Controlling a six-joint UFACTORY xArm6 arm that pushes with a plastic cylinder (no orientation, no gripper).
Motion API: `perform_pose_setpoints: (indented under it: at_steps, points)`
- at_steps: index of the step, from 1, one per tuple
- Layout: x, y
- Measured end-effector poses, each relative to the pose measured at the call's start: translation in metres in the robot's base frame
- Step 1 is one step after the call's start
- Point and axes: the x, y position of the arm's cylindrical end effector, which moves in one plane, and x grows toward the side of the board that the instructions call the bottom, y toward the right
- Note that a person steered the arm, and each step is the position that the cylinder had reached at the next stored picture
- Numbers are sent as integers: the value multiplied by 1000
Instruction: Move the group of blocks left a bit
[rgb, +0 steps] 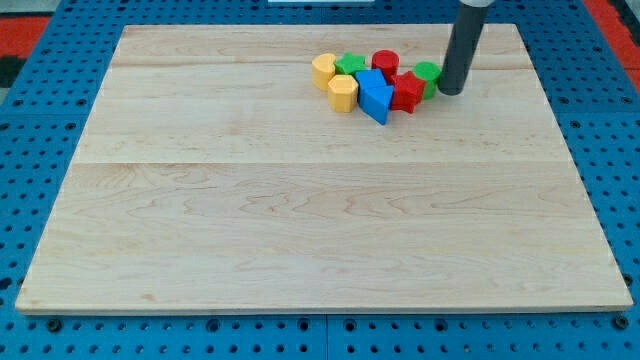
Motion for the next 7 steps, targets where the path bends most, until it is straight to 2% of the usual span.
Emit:
perform_pose_setpoints:
  at_steps: [3,5,7]
  points:
    - [3,-26]
    - [36,-48]
    - [45,-39]
